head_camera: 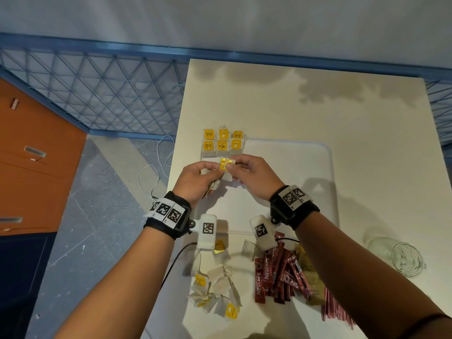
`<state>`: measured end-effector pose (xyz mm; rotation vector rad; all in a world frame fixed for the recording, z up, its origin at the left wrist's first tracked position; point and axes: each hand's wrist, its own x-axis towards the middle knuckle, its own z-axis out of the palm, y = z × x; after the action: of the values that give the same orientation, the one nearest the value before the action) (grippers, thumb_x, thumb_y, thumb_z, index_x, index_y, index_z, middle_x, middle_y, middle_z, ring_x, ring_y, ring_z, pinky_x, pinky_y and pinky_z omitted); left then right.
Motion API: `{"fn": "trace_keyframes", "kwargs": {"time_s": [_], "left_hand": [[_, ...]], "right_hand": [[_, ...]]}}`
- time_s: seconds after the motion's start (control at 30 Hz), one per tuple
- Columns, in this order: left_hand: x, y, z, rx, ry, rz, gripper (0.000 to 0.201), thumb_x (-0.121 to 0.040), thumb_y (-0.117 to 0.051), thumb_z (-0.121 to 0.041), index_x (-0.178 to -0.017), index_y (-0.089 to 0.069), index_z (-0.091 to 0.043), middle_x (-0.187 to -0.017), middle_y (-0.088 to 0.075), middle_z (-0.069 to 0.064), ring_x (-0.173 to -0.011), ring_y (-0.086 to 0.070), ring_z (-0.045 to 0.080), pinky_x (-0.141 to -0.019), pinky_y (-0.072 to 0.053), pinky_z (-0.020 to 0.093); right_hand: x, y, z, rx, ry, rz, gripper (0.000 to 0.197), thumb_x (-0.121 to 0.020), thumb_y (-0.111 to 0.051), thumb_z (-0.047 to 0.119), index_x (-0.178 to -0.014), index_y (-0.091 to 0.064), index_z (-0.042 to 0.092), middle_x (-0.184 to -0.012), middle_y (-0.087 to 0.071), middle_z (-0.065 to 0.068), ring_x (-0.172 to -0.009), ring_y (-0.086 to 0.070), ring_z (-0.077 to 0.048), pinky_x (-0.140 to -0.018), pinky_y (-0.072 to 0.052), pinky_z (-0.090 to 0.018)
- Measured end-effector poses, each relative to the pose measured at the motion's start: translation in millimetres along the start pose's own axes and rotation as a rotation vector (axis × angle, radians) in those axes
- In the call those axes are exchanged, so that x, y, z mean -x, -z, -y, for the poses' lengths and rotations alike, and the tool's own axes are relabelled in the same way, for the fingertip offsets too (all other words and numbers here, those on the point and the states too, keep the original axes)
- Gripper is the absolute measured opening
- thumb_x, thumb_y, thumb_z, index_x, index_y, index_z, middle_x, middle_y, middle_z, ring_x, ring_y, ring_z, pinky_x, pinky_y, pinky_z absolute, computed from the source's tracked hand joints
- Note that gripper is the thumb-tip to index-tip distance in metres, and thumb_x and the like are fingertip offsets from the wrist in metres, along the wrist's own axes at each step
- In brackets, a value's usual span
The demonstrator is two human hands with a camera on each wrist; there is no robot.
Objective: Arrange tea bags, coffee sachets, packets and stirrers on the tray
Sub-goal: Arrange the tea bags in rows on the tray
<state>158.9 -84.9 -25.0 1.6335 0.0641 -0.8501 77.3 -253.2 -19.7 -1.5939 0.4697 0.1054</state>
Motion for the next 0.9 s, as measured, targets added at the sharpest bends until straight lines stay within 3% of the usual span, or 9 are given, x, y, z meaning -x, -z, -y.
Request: {"fn": "trace_keyframes", "kwargs": {"time_s": [0.1, 0.2, 0.27, 0.33, 0.4, 0.6, 0.83, 0.9], "left_hand": [[-2.0, 4.6, 2.9, -0.023, -0.008, -0.023, 0.009, -0.089, -0.076, -0.013, -0.097, -0.075, -0.011, -0.078, -0.072, 0.004, -0.059, -0.061, 0.012, -0.055, -0.048, 0.024], [-4.3, 9.1, 6.8, -0.017, 0.003, -0.046, 0.007, -0.088, -0.077, -0.019, -0.094, -0.076, -0.017, -0.083, -0.076, 0.005, -0.065, -0.064, 0.015, -0.063, -0.050, 0.028], [-5.8, 15.7, 6.0, 0.014, 0.014, -0.089, 0.009, -0.082, -0.078, -0.028, -0.090, -0.078, -0.023, -0.090, -0.078, 0.006, -0.074, -0.067, 0.018, -0.072, -0.053, 0.034], [-7.3, 21.9, 4.4, 0.043, 0.027, -0.136, 0.017, -0.078, -0.076, -0.034, -0.091, -0.078, -0.024, -0.092, -0.078, 0.004, -0.080, -0.068, 0.019, -0.079, -0.054, 0.039], [-8.5, 26.3, 4.5, 0.124, 0.050, -0.186, 0.012, -0.086, -0.073, -0.026, -0.095, -0.076, -0.020, -0.089, -0.077, 0.003, -0.081, -0.067, 0.019, -0.080, -0.053, 0.037], [-10.2, 32.1, 5.4, 0.260, 0.085, -0.225, 0.010, -0.094, -0.065, -0.016, -0.102, -0.071, -0.013, -0.092, -0.075, 0.009, -0.087, -0.067, 0.026, -0.082, -0.052, 0.042], [-10.8, 32.6, 3.1, 0.376, 0.124, -0.252, 0.023, -0.092, -0.053, -0.006, -0.108, -0.068, -0.008, -0.099, -0.076, 0.012, -0.086, -0.069, 0.027, -0.072, -0.053, 0.038], [-8.6, 32.1, 1.2, 0.426, 0.149, -0.237, 0.032, -0.083, -0.048, -0.001, -0.109, -0.067, -0.006, -0.101, -0.073, 0.014, -0.083, -0.068, 0.028, -0.070, -0.053, 0.038]], "right_hand": [[-8.6, -9.7, -4.3, 0.063, 0.044, 0.010, 0.005, -0.096, -0.072, 0.020, -0.096, -0.077, 0.021, -0.090, -0.076, -0.002, -0.081, -0.068, -0.012, -0.082, -0.057, -0.037], [-24.0, -18.6, -16.2, 0.180, 0.001, -0.087, 0.011, -0.090, -0.072, 0.037, -0.079, -0.074, 0.034, -0.072, -0.069, 0.015, -0.070, -0.059, -0.011, -0.080, -0.056, -0.049], [-37.2, -25.9, -19.7, 0.237, -0.017, -0.136, 0.015, -0.086, -0.072, 0.040, -0.072, -0.068, 0.040, -0.065, -0.062, 0.021, -0.068, -0.057, -0.011, -0.082, -0.058, -0.052], [-48.9, -34.2, -20.1, 0.262, -0.043, -0.165, 0.016, -0.087, -0.075, 0.037, -0.075, -0.064, 0.038, -0.069, -0.061, 0.019, -0.073, -0.061, -0.012, -0.085, -0.059, -0.050], [-58.5, -41.6, -20.6, 0.291, -0.078, -0.165, 0.015, -0.088, -0.077, 0.034, -0.084, -0.063, 0.035, -0.075, -0.062, 0.016, -0.079, -0.064, -0.015, -0.088, -0.059, -0.048], [-72.3, -52.9, -26.1, 0.453, -0.114, -0.207, 0.026, -0.088, -0.074, 0.043, -0.073, -0.055, 0.034, -0.075, -0.065, 0.014, -0.085, -0.069, -0.022, -0.084, -0.057, -0.042], [-74.9, -56.0, -23.3, 0.558, -0.108, -0.245, 0.030, -0.091, -0.071, 0.045, -0.074, -0.051, 0.029, -0.076, -0.065, 0.009, -0.078, -0.065, -0.022, -0.075, -0.057, -0.040], [-74.6, -55.4, -21.5, 0.580, -0.106, -0.249, 0.032, -0.091, -0.071, 0.045, -0.075, -0.049, 0.028, -0.076, -0.064, 0.008, -0.076, -0.063, -0.022, -0.072, -0.057, -0.039]]}}
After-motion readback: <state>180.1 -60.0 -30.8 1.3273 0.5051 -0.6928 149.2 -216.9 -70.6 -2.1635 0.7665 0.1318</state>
